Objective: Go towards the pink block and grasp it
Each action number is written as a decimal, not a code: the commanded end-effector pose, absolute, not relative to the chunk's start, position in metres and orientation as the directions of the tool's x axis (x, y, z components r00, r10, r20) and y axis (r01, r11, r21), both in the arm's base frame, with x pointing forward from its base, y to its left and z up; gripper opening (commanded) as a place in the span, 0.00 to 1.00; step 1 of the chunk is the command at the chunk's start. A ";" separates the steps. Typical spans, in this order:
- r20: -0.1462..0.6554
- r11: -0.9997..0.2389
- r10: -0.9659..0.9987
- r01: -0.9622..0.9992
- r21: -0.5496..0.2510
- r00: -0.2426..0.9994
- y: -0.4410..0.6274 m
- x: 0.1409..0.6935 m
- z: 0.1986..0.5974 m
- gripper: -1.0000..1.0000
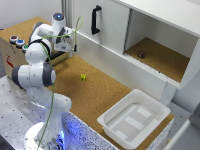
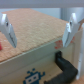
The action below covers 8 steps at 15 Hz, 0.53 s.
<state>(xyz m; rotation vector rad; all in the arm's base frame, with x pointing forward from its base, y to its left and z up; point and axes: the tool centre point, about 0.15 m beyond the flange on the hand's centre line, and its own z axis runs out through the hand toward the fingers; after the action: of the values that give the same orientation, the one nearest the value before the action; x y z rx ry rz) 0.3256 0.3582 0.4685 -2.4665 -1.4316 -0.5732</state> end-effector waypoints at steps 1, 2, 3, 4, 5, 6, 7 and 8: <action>0.230 -0.153 0.961 0.988 -0.026 0.155 0.427 0.324 0.488 1.00; 0.201 -0.088 0.976 0.996 -0.017 0.089 0.436 0.317 0.486 1.00; 0.189 -0.036 0.981 0.999 -0.019 0.039 0.443 0.312 0.486 1.00; 0.174 0.038 0.984 0.999 -0.013 -0.035 0.450 0.303 0.485 1.00; 0.159 0.109 0.982 0.994 -0.013 -0.105 0.455 0.294 0.483 1.00; 0.141 0.167 0.976 0.986 -0.010 -0.164 0.458 0.285 0.480 1.00; 0.130 0.206 0.970 0.979 -0.002 -0.204 0.460 0.278 0.479 1.00; 0.120 0.231 0.965 0.973 0.032 -0.233 0.462 0.273 0.477 1.00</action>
<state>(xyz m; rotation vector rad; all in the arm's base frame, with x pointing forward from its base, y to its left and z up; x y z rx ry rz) 0.2857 0.4261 0.4726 -2.0109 -2.1039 -0.3503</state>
